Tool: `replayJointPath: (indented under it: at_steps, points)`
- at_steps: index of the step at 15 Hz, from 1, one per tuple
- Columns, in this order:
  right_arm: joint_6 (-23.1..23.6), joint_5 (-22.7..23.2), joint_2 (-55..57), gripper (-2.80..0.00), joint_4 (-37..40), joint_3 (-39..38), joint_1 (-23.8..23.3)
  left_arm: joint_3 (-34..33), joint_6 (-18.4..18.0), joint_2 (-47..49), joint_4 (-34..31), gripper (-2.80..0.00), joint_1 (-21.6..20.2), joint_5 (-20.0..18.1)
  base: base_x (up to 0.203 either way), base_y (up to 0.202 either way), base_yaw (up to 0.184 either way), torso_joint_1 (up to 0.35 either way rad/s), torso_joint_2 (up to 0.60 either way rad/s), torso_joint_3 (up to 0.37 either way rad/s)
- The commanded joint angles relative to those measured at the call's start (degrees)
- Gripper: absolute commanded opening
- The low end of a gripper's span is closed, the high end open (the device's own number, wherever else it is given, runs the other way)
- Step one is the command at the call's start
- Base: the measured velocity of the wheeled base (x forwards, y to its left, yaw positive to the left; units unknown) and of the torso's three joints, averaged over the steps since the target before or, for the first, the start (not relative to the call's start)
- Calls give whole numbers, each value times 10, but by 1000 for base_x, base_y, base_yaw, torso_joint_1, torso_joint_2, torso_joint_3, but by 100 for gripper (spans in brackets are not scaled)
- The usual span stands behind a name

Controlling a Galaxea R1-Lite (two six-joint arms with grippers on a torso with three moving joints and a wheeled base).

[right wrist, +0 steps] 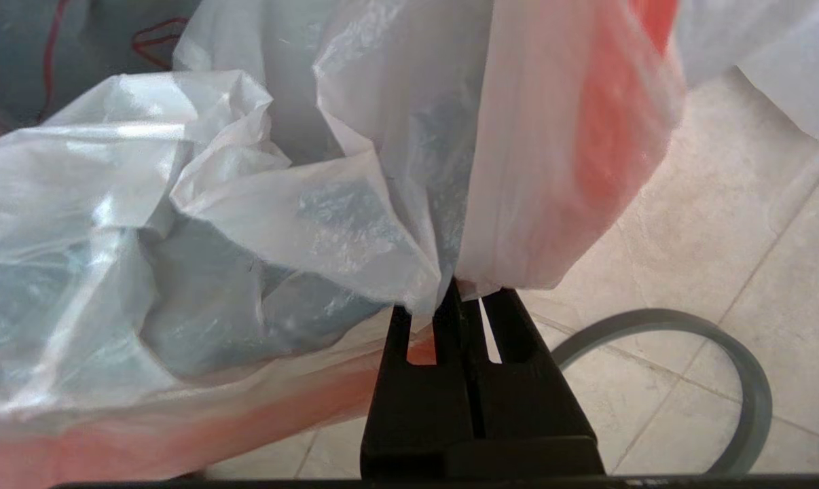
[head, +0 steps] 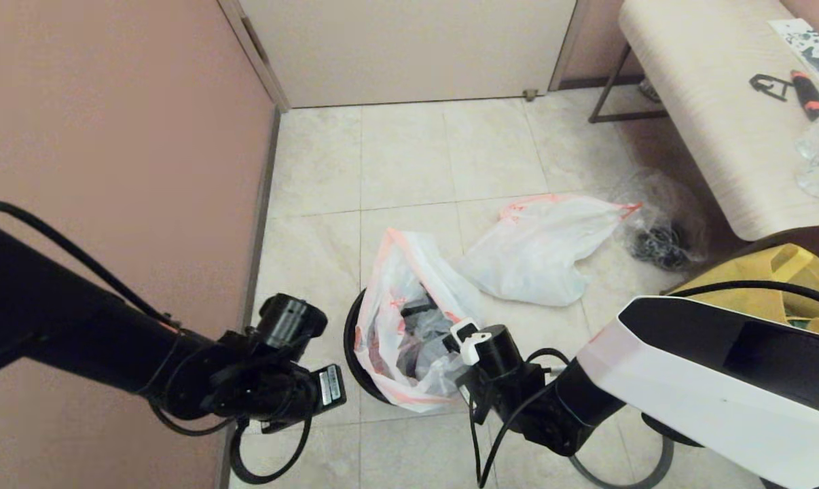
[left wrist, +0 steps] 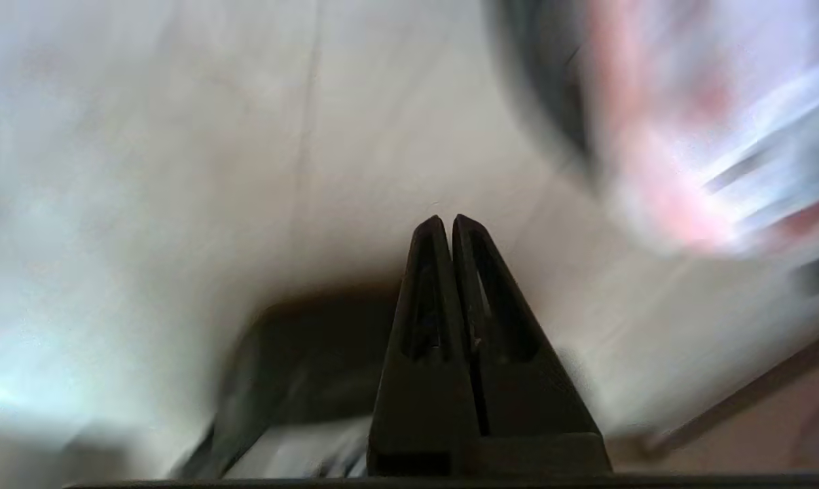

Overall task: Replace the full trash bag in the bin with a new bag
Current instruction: Put the new garbage bag on the trash can

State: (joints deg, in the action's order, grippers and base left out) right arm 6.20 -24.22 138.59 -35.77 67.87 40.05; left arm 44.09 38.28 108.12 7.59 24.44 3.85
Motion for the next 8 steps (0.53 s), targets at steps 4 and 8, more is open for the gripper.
replayJointPath:
  at_steps: [4, 8]
  points:
    - [8, 0, 6, -280, -3, 13, -1, 53, 24, 22, 58, 0, 2, -1, 0, 0, 0, 0, 0, 0]
    - [10, 1, 11, -280, -3, 25, -1, 98, 28, 79, 58, 0, 24, 4, 0, 0, 0, 0, 0, 0]
